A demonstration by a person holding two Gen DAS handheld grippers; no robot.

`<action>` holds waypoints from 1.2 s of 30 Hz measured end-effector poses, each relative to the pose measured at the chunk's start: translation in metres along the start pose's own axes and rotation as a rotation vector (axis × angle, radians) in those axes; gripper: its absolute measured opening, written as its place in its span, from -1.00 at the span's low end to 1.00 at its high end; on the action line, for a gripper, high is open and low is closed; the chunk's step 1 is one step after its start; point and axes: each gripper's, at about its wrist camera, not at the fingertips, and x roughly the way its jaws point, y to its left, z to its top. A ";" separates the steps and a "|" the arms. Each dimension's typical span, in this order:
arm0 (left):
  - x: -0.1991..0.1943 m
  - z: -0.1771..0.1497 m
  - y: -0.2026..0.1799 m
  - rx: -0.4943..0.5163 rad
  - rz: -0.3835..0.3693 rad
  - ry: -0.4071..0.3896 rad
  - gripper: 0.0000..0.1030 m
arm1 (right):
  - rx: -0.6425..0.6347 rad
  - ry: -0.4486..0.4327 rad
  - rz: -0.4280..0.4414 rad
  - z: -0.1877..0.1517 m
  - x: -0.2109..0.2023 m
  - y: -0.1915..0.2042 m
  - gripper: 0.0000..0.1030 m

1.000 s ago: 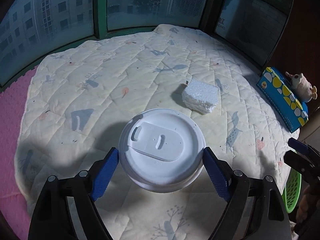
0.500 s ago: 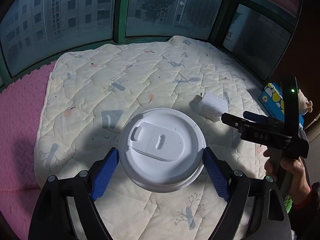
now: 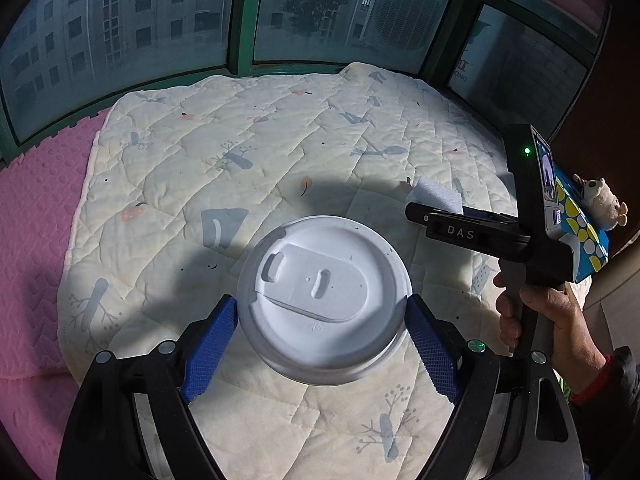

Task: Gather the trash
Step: 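Grasp the white foam block with the right tool while the left tool holds the lid, then carry foam block and lid over the green basket and open both tools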

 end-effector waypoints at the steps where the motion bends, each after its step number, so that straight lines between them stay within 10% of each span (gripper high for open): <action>1: 0.000 0.000 0.000 -0.003 -0.001 0.000 0.59 | 0.003 -0.001 -0.004 0.000 -0.001 -0.001 0.39; 36: -0.048 -0.070 -0.152 0.169 -0.169 -0.004 0.59 | 0.137 -0.156 -0.152 -0.182 -0.220 -0.072 0.38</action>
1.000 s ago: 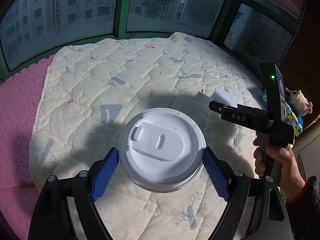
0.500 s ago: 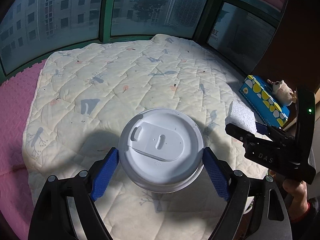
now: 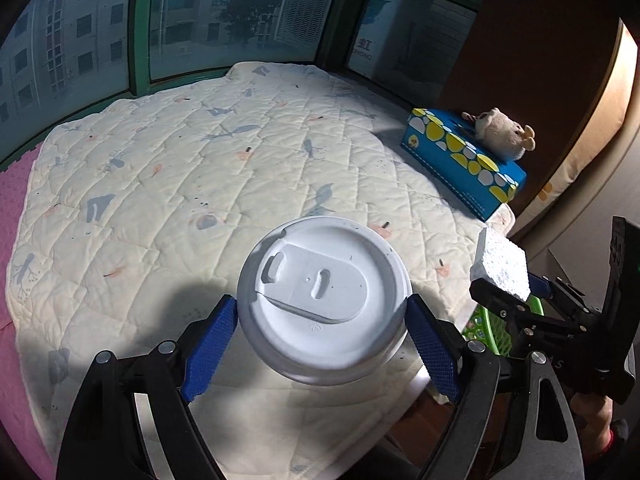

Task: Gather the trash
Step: 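Carry foam block and lid over the green basket and open both tools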

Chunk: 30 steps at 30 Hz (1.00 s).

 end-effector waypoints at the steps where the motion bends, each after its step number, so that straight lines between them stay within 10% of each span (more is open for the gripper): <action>1: 0.002 -0.001 -0.007 0.009 -0.007 0.004 0.59 | 0.015 -0.002 -0.008 -0.004 -0.005 -0.007 0.38; 30: 0.046 -0.010 -0.167 0.244 -0.174 0.100 0.59 | 0.366 0.050 -0.271 -0.104 -0.066 -0.198 0.41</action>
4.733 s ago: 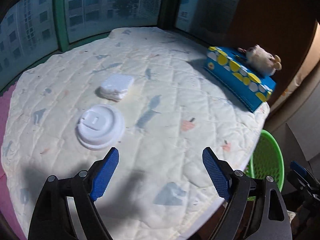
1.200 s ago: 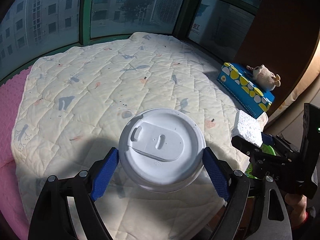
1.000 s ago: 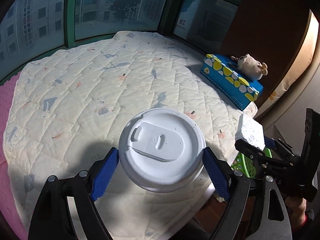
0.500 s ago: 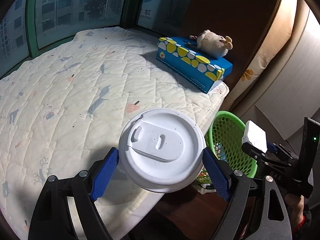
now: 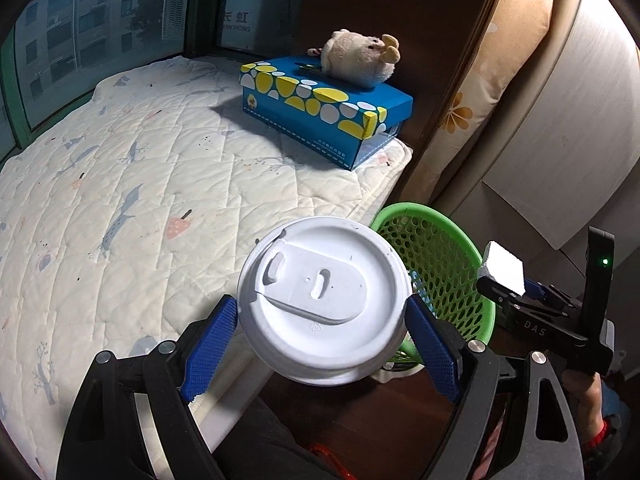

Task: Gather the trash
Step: 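Carry foam block and lid over the green basket and open both tools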

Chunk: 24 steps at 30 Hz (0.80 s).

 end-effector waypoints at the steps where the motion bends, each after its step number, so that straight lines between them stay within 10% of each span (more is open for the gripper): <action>1: 0.002 0.000 -0.003 0.007 -0.002 0.004 0.59 | 0.008 0.002 -0.003 0.000 0.001 -0.004 0.42; 24: 0.069 0.008 -0.079 0.119 -0.086 0.119 0.59 | 0.087 -0.079 -0.001 -0.006 -0.032 -0.044 0.58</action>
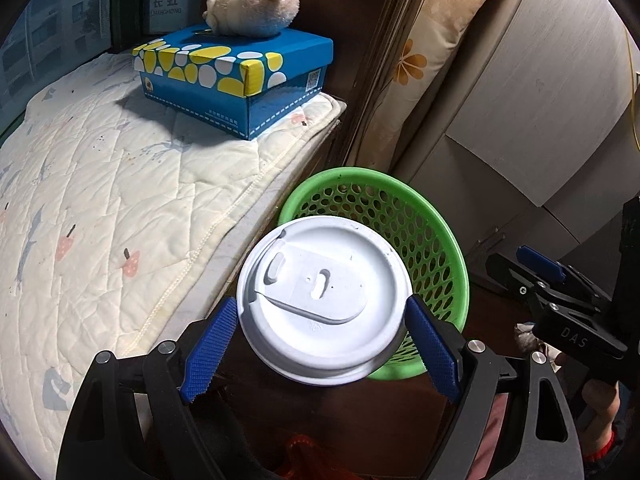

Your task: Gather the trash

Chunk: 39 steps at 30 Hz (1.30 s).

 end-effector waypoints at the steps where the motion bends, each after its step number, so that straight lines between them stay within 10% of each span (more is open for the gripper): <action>1: 0.003 0.000 -0.002 0.001 -0.002 0.007 0.59 | 0.003 -0.002 0.001 0.000 -0.001 -0.001 0.58; 21: 0.021 -0.001 -0.017 0.028 -0.039 0.033 0.69 | 0.044 0.002 0.019 -0.008 -0.009 -0.010 0.59; 39: -0.057 -0.017 0.046 -0.027 0.134 -0.087 0.72 | -0.030 0.000 0.111 -0.006 -0.021 0.051 0.63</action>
